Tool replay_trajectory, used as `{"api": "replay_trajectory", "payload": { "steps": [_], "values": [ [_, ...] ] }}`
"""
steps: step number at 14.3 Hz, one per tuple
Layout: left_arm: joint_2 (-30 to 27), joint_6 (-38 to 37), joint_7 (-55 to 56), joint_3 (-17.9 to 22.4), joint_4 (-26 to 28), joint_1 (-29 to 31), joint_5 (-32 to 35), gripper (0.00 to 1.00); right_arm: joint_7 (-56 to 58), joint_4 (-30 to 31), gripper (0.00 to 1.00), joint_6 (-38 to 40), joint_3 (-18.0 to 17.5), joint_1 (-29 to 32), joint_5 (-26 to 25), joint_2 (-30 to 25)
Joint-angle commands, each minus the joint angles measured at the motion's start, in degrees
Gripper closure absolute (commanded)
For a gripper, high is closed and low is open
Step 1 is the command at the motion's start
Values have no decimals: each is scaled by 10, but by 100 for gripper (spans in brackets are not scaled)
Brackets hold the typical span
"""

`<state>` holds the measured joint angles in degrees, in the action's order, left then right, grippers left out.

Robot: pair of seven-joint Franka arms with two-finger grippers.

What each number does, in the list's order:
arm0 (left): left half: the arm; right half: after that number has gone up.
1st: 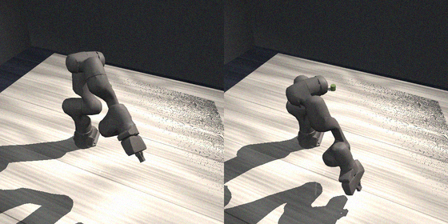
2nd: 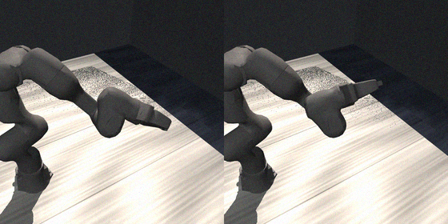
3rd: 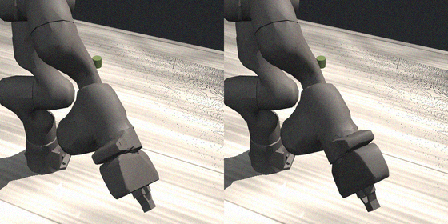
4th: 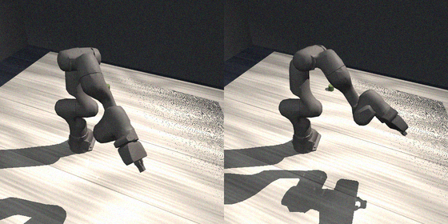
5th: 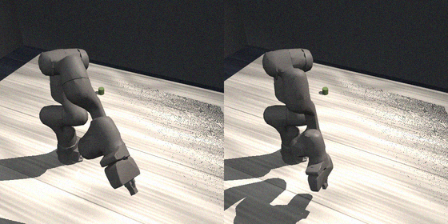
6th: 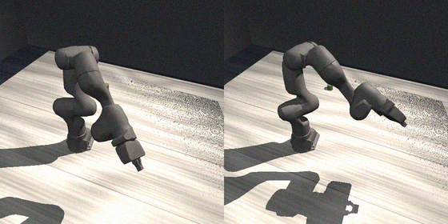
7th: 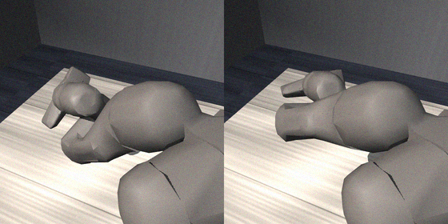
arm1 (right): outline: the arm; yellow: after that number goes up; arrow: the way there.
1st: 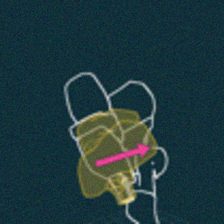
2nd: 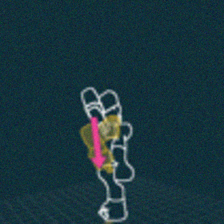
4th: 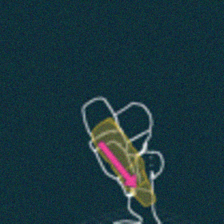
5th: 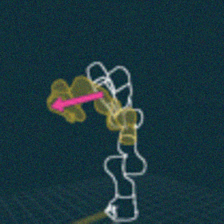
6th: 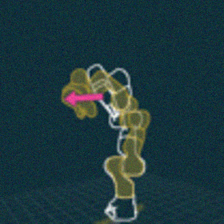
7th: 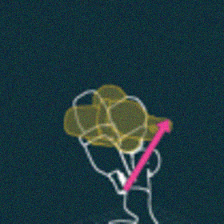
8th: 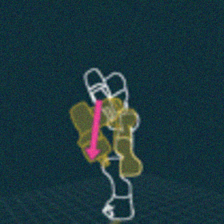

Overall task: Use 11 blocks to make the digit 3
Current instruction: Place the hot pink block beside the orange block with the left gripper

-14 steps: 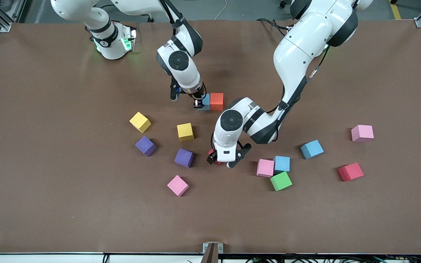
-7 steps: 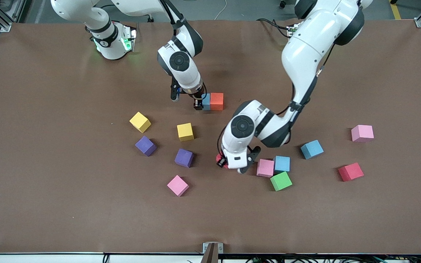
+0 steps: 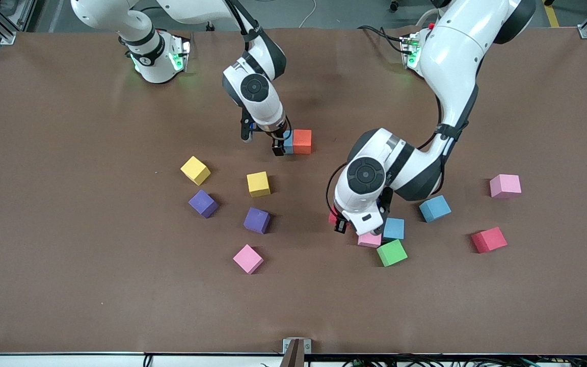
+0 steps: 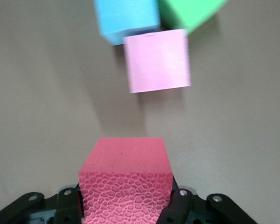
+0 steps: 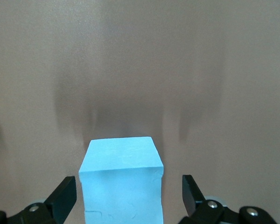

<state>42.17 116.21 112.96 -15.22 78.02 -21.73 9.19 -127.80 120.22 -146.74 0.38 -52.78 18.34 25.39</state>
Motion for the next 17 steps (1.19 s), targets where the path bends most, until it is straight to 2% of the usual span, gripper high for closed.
{"api": "replay_trajectory", "payload": {
  "steps": [1, 4, 9, 11, 13, 15, 17],
  "values": [
    [-89, 57, 57, -1, 140, 16, -30, 86, 15, -8, 0, 17, 5, -7, 10, 2],
    [-168, 164, 95, -1, 291, 12, -41, 85, 22, -8, 0, 36, 6, -6, 10, -2],
    [-173, 174, 223, -15, 356, -10, -36, 84, 61, -34, 0, 127, 12, 15, 6, -42],
    [-187, 208, 240, -17, 400, -24, -35, 84, 88, -48, 0, 162, 16, 30, -1, -60],
    [-206, 260, 258, -22, 447, -32, -36, 84, 124, -49, 0, 181, 32, 34, -35, -80],
    [-210, 270, 280, -33, 458, -41, -35, 84, 177, -51, 0, 193, 44, 37, -72, -87],
    [-212, 291, 299, -34, 476, -52, -35, 84, 252, -54, 0, 193, 59, 49, -86, -87]
  ]
}}
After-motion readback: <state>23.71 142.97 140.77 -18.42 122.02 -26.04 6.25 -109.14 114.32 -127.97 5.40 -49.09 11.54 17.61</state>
